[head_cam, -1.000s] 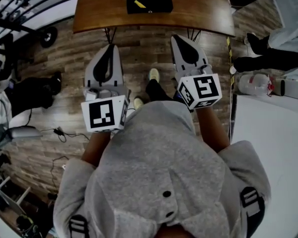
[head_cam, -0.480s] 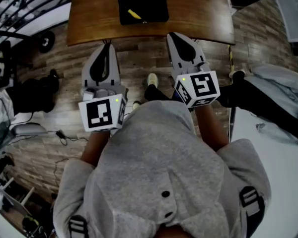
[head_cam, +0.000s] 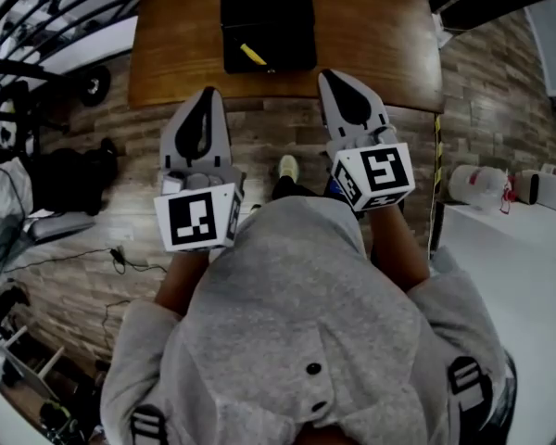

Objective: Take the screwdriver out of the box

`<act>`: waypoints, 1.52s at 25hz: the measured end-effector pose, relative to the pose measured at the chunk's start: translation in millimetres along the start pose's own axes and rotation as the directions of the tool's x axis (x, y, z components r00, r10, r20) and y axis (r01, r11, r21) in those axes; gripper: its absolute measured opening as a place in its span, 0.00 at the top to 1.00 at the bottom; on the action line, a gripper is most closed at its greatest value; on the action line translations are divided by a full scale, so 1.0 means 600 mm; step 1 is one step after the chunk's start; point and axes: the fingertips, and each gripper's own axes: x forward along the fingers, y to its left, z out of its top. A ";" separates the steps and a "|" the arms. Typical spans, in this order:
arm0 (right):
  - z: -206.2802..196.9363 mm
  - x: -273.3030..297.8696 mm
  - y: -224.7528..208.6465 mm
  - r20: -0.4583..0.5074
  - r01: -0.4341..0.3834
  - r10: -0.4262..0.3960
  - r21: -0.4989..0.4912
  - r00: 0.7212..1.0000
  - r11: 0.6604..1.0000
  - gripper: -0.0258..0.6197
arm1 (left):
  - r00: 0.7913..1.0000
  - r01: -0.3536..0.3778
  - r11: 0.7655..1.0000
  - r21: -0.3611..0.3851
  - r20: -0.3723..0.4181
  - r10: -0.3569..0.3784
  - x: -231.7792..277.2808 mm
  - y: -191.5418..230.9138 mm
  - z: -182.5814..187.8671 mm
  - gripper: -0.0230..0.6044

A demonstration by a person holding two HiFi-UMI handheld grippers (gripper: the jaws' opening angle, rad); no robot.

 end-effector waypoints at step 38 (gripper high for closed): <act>0.007 0.049 -0.098 -0.016 0.004 -0.004 0.027 1.000 1.000 0.94 | 1.000 0.024 1.000 0.020 -0.010 -0.023 0.115 -0.040 0.027 0.94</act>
